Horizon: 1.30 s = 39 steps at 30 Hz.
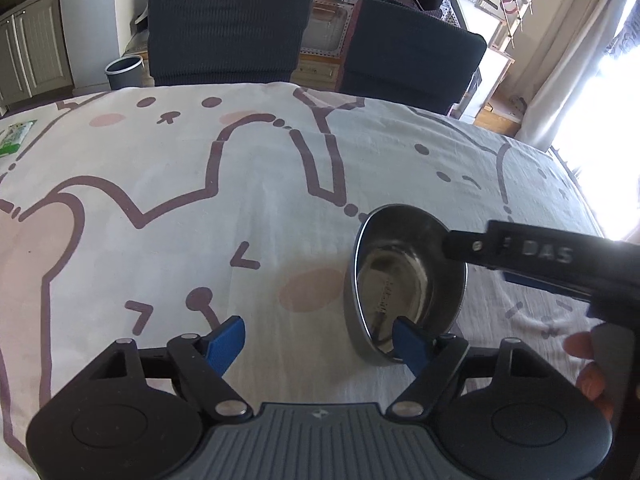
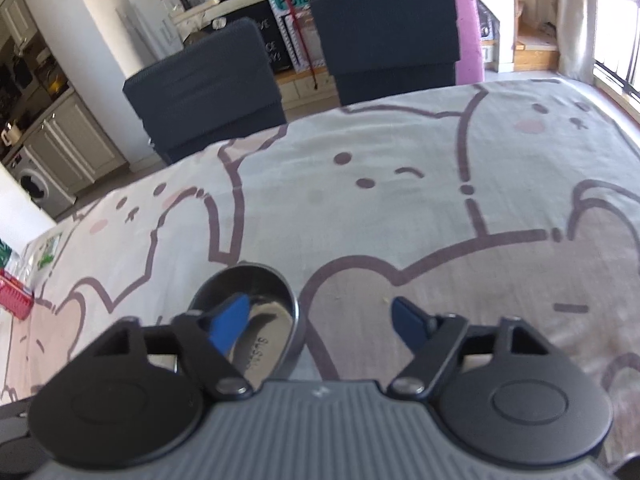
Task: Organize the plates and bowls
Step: 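Move both tools to the oval steel bowl and grasp its rim, then lift the oval steel bowl with both tools and carry it over the tray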
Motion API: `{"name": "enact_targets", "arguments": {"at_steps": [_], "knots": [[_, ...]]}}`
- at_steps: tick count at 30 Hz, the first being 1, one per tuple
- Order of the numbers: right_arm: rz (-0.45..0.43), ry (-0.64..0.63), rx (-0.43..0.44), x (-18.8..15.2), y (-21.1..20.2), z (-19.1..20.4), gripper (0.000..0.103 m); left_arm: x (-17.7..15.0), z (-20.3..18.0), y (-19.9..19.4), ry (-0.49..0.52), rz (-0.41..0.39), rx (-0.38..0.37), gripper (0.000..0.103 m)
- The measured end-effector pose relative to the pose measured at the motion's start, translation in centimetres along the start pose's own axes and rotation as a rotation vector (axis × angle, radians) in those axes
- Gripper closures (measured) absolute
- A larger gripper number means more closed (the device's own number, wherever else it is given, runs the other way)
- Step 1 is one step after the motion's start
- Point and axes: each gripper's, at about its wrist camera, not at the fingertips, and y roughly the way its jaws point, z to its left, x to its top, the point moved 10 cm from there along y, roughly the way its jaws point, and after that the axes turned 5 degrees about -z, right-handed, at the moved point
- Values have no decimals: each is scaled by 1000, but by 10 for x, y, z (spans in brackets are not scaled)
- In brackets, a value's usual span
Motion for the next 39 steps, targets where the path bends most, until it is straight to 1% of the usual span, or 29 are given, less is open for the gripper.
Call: {"name": "enact_targets", "arguments": {"at_steps": [2,3,5,6,7,8,9,11,13,15,19,21,24,27,29,32,36,39], "knots": [[14,-7,-2,0,8,2,38,-1,-1,3,3,11,-1,26],[15,-4,-3,0,10,2,41,-2,-2,5,3,17,-4,27],[9,-5,4,1,14,3,52,-4,-5,7,5,30,-11,29],[8,-8,12,1,15,4,55,-4,-5,8,6,32,-13,31],[12,-13,17,1,15,4,63,-4,-6,8,6,34,-15,31],[17,-19,19,0,16,4,72,-5,-7,8,4,36,-18,32],[25,-25,23,-1,18,5,77,-5,-7,9,2,41,-20,34],[43,-41,33,-4,19,7,89,-6,-8,9,1,51,-28,39],[63,-69,28,-7,18,10,95,-7,-8,9,5,58,-28,44],[79,-99,22,-11,16,12,96,-7,-8,8,13,53,-27,52],[118,-116,15,-18,10,11,94,-6,-9,5,23,50,-38,63],[139,-128,11,-23,6,10,92,-5,-11,4,31,48,-42,74],[190,-136,14,-33,-1,9,90,-4,-12,5,40,44,-38,84],[222,-126,31,-42,-8,9,89,-4,-13,5,39,40,-37,89],[246,-117,45,-48,-12,10,89,-2,-14,5,39,30,-36,89],[250,-125,58,-53,-18,13,88,0,-14,4,41,17,-38,89],[227,-105,55,-51,-21,10,87,-1,-13,4,41,21,-30,89],[183,-95,46,-42,-20,8,84,-2,-11,4,38,23,-30,87]]}}
